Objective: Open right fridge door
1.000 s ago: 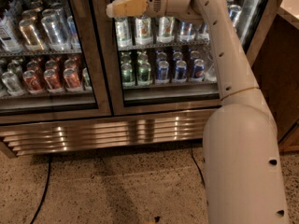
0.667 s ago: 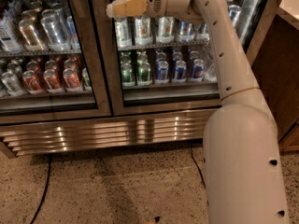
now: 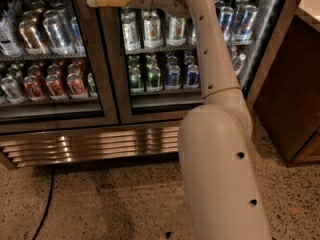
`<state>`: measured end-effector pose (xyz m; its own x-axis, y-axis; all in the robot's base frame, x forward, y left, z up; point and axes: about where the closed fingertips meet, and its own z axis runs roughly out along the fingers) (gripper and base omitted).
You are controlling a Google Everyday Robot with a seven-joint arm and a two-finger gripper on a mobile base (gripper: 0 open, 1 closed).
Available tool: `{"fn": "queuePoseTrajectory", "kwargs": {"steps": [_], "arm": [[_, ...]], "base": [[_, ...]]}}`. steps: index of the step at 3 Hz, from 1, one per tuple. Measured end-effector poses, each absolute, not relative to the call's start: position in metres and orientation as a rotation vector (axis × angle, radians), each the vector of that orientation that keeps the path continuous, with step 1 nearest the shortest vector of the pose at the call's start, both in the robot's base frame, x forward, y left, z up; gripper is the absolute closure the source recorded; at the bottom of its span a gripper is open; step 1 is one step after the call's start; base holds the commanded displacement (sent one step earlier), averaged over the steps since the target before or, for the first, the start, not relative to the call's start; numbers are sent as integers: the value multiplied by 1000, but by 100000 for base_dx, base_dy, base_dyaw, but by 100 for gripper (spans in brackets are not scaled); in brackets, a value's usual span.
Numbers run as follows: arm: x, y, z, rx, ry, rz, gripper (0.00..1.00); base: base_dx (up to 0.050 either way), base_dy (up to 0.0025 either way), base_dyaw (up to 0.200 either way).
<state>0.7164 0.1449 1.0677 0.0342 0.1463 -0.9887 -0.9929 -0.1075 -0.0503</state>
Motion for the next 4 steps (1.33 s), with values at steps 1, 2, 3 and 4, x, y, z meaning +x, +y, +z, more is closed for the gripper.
{"fn": "queuePoseTrajectory", "kwargs": {"steps": [1, 2, 3, 4], "arm": [[716, 145, 1068, -1201, 1016, 1323, 0], [716, 145, 1068, -1201, 1016, 1323, 19], [716, 145, 1068, -1201, 1016, 1323, 42], [716, 145, 1068, -1201, 1016, 1323, 66]], "base": [[0, 0, 0], [0, 0, 0], [0, 0, 0], [0, 0, 0]]}}
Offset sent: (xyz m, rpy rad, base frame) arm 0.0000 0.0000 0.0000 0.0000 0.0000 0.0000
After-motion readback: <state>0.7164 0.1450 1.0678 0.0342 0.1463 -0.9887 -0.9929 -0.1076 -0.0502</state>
